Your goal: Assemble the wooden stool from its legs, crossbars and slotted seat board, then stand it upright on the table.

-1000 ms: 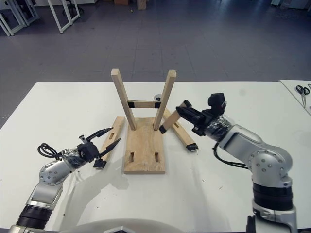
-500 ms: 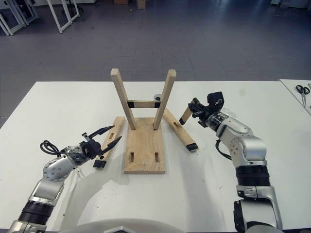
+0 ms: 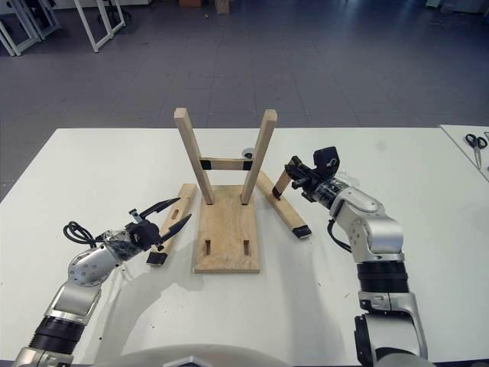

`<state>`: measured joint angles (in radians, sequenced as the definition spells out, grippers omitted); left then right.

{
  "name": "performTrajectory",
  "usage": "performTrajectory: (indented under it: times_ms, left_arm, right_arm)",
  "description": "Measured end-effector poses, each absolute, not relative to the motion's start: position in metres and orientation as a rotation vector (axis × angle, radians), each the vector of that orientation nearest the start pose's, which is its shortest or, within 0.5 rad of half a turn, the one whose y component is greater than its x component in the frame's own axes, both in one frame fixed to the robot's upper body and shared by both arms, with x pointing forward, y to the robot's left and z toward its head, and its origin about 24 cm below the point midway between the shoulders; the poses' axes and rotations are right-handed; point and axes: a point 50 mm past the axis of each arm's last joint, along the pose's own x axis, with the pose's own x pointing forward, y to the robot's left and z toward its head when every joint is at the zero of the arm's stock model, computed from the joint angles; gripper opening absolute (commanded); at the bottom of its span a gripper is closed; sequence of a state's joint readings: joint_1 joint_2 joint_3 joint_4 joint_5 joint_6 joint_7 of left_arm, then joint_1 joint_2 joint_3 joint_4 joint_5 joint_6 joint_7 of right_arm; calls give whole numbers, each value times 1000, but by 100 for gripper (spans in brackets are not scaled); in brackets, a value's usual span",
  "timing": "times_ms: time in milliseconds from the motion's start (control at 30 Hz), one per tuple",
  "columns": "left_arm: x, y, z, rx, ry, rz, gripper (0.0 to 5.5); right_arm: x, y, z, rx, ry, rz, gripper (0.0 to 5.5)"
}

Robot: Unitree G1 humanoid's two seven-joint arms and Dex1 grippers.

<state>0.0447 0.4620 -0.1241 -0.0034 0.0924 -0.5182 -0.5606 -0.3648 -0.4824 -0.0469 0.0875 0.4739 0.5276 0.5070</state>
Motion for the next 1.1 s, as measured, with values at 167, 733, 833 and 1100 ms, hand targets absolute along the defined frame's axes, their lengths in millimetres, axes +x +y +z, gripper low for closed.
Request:
performTrajectory:
  times_ms: [167,733,833,1100]
  left_arm:
    - [221,166,67,621,-287,-802,217]
    - [218,167,62,611,-256,-796,217]
    - [218,167,62,610,-254,-795,217]
    - [218,168,61,609,-246,-789,217]
  right_arm:
    - [305,-205,101,30,244,523,39]
    - [295,-238,116,-61,415,375,39]
    - [294,-240,116,-53,431,359,108]
    - [320,-233,218,-3,-4,270,159]
